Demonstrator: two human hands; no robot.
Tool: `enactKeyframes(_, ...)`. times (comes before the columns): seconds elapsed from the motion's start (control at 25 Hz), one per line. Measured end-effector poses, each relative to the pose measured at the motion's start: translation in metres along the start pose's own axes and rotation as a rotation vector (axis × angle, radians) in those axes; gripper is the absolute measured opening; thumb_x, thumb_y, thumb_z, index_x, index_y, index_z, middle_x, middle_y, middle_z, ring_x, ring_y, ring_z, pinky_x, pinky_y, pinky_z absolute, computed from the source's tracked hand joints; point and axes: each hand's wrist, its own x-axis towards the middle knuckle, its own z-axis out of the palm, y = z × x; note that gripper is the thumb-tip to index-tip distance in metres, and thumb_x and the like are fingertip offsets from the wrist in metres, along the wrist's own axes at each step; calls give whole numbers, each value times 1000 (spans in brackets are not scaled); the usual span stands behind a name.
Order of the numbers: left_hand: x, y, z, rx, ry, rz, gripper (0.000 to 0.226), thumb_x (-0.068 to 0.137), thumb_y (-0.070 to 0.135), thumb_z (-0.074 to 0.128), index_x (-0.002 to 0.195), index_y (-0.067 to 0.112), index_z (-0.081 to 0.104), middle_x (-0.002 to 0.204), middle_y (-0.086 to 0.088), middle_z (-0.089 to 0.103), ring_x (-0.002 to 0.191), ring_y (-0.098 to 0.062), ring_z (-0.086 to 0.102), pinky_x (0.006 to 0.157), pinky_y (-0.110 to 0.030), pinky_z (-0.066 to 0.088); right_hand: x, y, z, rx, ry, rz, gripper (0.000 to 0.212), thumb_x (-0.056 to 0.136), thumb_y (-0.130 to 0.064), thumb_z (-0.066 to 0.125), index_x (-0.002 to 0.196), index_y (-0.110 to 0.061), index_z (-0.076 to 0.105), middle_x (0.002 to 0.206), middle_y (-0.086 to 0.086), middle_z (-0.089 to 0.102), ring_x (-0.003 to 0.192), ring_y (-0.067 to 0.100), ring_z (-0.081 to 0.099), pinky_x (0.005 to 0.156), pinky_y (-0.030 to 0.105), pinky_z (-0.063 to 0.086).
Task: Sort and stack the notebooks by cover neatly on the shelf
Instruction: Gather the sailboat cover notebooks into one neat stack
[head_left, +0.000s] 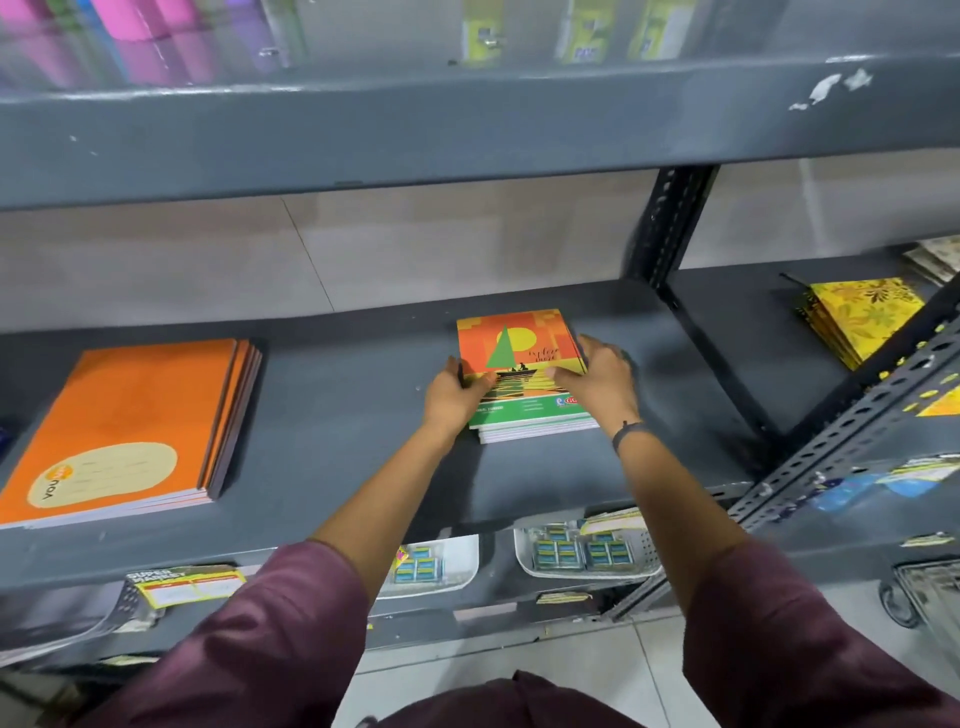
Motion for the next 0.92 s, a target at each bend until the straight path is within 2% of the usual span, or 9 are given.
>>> enactKeyframes(0.08,-8,-8,-10,36,-112,36,47,71,20,78,105,3,50,112,-13,65,103,-26,62,95,-41,49,-3,5,-15,7,-194,-59,59,71,-23,81,124,-17,56,118,6,68,109,24,64,87,20,43)
enactKeyframes(0.16,-15,-15,-10,187,-188,86,74,59,18,86,120,3,48,123,-13,64,111,-27,61,98,-30,47,-5,9,-24,-155,-382,-90,90,65,-20,85,142,-19,38,131,4,61,119,23,58,93,21,40)
enactKeyframes(0.24,-20,-16,-2,271,-154,137,81,57,13,87,126,5,45,124,-12,64,112,-27,61,85,-17,41,-8,10,-23,-262,-420,-87,108,62,-12,87,149,-16,23,139,7,54,126,25,53,101,26,40)
enactKeyframes(0.28,-21,-15,2,288,-130,153,81,58,13,86,127,6,45,124,-12,64,112,-27,60,82,-17,40,-10,10,-22,-288,-402,-89,110,61,-8,86,150,-14,21,141,9,52,127,26,51,104,29,41)
enactKeyframes(0.48,-17,-16,3,318,-59,147,74,59,18,85,123,6,49,124,-12,65,111,-29,61,89,-29,46,-12,9,-22,-298,-293,-118,98,62,1,84,144,-14,33,132,14,60,119,30,58,101,39,48)
enactKeyframes(0.6,-19,-16,5,317,-18,156,69,58,18,86,117,5,54,119,-13,67,107,-29,63,90,-34,50,-11,9,-22,-360,-279,-128,94,62,-2,85,142,-14,36,128,14,62,117,32,59,99,41,50)
enactKeyframes(0.92,-18,-21,5,309,5,168,66,55,21,87,111,3,57,115,-12,70,103,-27,66,86,-34,52,-10,12,-23,-410,-248,-159,79,62,-8,86,131,-14,49,122,13,66,111,33,62,96,41,52)
